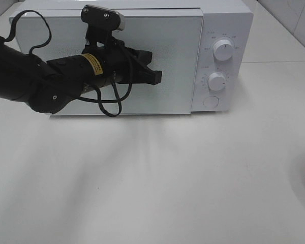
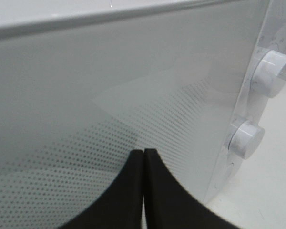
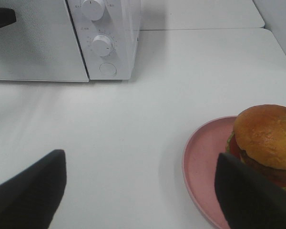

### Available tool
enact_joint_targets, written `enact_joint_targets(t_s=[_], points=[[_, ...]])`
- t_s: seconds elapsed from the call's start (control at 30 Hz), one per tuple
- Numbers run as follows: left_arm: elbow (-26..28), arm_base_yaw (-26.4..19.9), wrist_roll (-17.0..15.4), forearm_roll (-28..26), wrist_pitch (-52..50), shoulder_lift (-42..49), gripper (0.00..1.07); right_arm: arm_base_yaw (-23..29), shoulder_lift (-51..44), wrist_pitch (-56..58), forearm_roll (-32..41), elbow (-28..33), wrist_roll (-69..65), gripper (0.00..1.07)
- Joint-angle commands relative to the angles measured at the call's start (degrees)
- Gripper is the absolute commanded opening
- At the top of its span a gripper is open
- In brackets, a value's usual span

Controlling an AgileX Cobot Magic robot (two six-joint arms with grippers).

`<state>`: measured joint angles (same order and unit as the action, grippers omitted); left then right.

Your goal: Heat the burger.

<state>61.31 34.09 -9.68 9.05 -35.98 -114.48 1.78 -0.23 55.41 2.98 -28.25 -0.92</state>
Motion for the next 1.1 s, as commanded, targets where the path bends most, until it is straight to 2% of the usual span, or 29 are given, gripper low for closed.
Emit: enact_joint_targets(t_s=[0.03, 0.2, 0.47, 0.53, 0.63, 0.67, 0.7, 0.73, 0.77, 0.8, 0.83, 0.9, 0.97, 1.0, 1.07, 1.1], points=[[4.7, -1.72, -0.11, -8.54, -0.92, -1.6, 0.0, -0.34, -1.78, -0.52, -0.06, 0.17, -0.17, 0.76], [6.19, -1.32, -0.23, -8.54, -0.74, -2.46, 0.0, -0.34, -1.78, -0.52, -0.06, 0.17, -0.17, 0.76], [4.13, 1.55, -0.23, -7.91, 3.67, 0.63, 0.0, -0.34, -1.78, -0.52, -0.06, 0.17, -0.17, 0.76], [1.38, 3.04, -0.29, -7.91, 7.79, 3.55, 0.07, -0.34, -1.78, -0.52, -0.06, 0.17, -0.17, 0.76], [0.69, 3.38, -0.34, -7.91, 8.54, 4.35, 0.11, -0.34, -1.78, -0.52, -0.06, 0.17, -0.17, 0.76], [-1.32, 3.95, -0.52, -7.91, 9.22, 6.07, 0.27, -0.34, -1.78, -0.52, -0.06, 0.17, -0.17, 0.76], [-3.38, 4.18, -0.52, -7.91, 9.28, 7.91, 0.55, -0.34, -1.78, -0.52, -0.06, 0.17, -0.17, 0.76], [-3.38, 4.18, -0.52, -7.91, 9.28, 7.91, 0.55, -0.34, -1.78, -0.52, -0.06, 0.17, -0.17, 0.76], [-4.41, 4.35, -0.57, -7.91, 9.28, 8.59, 0.69, -0.34, -1.78, -0.52, -0.06, 0.17, -0.17, 0.76], [-4.41, 4.35, -0.57, -7.91, 9.28, 8.59, 0.69, -0.34, -1.78, -0.52, -0.06, 0.17, -0.17, 0.76], [-6.36, 4.47, -0.74, -7.85, 10.43, 10.14, 1.0, -0.34, -1.78, -0.52, -0.06, 0.17, -0.17, 0.76], [-7.1, 4.47, -0.97, -7.85, 11.69, 10.94, 1.02, -0.34, -1.78, -0.52, -0.06, 0.17, -0.17, 0.76], [-9.68, 4.47, -0.97, -7.85, 21.37, 15.64, 1.0, -0.34, -1.78, -0.52, -0.06, 0.17, -0.17, 0.76], [-9.68, 4.47, -0.97, -7.85, 21.37, 15.64, 1.0, -0.34, -1.78, -0.52, -0.06, 0.17, -0.17, 0.76], [-10.43, 4.47, -0.97, -7.85, 29.79, 19.25, 1.0, -0.34, -1.78, -0.52, -0.06, 0.17, -0.17, 0.76], [-10.43, 4.47, -0.97, -7.85, 29.79, 19.25, 1.0, -0.34, -1.78, -0.52, -0.06, 0.17, -0.17, 0.76]])
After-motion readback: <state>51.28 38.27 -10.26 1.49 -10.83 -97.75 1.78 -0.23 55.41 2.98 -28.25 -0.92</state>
